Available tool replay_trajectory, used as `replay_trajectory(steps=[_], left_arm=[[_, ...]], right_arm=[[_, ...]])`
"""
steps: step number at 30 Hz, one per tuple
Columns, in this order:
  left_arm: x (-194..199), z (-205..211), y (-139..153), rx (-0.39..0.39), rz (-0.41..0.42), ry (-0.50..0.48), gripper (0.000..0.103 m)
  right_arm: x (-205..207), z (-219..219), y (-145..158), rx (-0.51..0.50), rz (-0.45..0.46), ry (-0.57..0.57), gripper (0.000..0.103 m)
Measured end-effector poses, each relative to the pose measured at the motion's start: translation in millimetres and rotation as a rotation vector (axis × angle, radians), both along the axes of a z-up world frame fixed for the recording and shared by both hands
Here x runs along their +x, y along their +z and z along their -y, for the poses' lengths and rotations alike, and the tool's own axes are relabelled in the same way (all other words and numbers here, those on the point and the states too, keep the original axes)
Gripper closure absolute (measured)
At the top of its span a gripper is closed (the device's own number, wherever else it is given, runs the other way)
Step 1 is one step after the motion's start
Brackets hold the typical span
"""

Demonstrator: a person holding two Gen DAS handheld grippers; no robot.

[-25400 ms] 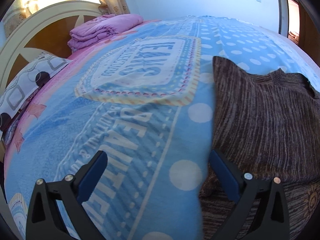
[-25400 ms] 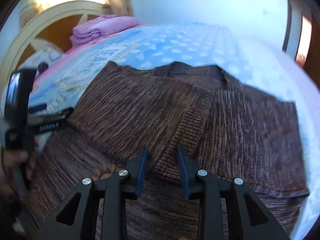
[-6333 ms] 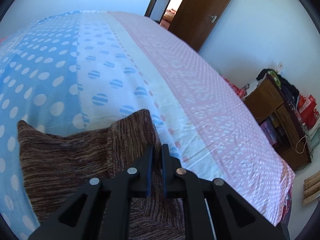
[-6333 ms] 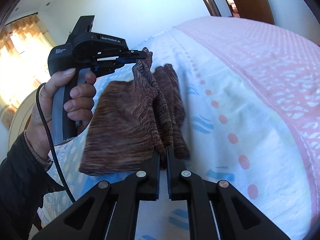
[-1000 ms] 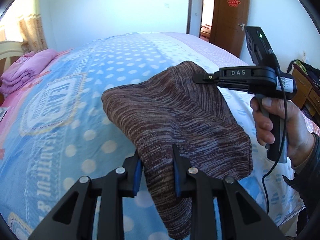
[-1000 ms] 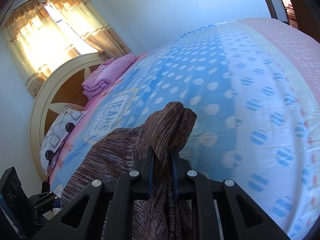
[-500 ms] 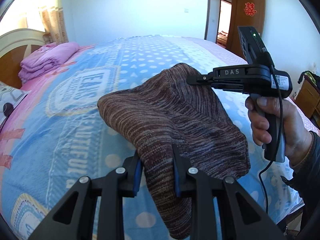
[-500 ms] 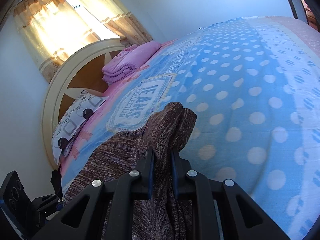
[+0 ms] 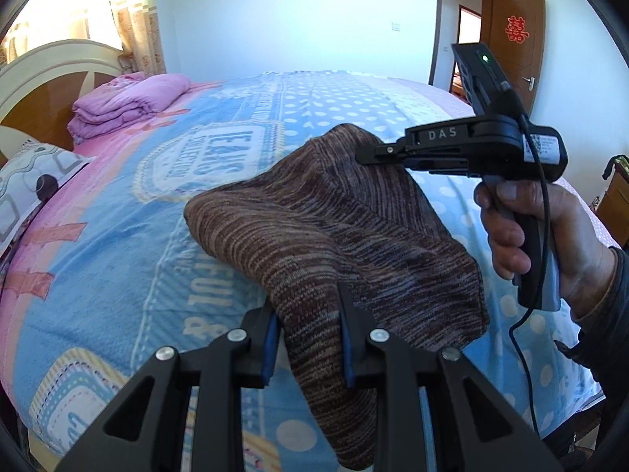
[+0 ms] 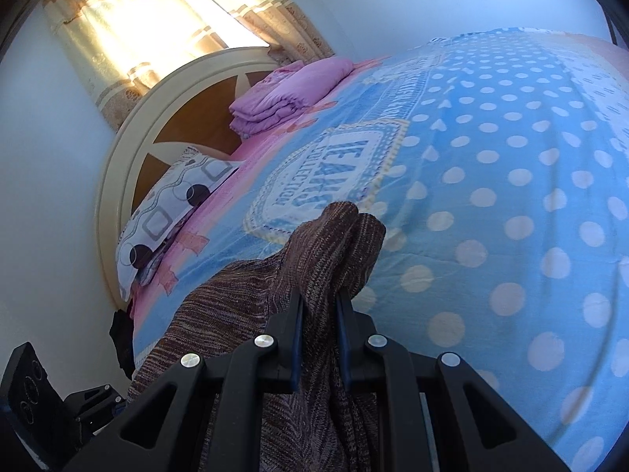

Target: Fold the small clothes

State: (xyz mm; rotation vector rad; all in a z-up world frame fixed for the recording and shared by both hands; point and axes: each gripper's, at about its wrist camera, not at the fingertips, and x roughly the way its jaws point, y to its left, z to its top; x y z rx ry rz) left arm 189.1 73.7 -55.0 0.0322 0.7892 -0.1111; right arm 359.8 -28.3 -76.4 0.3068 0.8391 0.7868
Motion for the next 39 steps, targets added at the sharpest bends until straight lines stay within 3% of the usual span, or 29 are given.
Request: replay_trajectory(steps=[9, 17, 29, 32, 37, 39], left_arm=[[-7.6, -23.1, -4.5, 0.014, 0.002, 0.045, 0.076], [-12.8, -37.7, -28.1, 0.044, -0.042, 0.076, 0.076], [-16.6, -36.8, -57.1, 0.067, -0.085, 0.107, 0.075], [-17.7, -35.8, -63.0, 0.072, -0.083, 0.119, 0.073], [-18.6, -30.9, -65.9, 0.102, -0.068, 0.144, 0.054], [-21.1, -27.7, -65.5, 0.114, -0.067, 0.141, 0.054]], right_arm=[[0.1, -49.0, 0.3, -0.031, 0.0, 0.071, 0.088], [-1.3, -88.3, -14.2, -0.08, -0.01, 0.131, 0.088], [11.4, -94.8, -28.6, -0.103, -0.03, 0.12, 0.088], [18.0, -86.7, -40.8, -0.12, -0.057, 0.094, 0.088], [27.6, -83.9, -59.7, -0.135, -0.103, 0.097, 0.088], [28.5, -82.6, -62.8, -0.129, -0.117, 0.102, 0.087]])
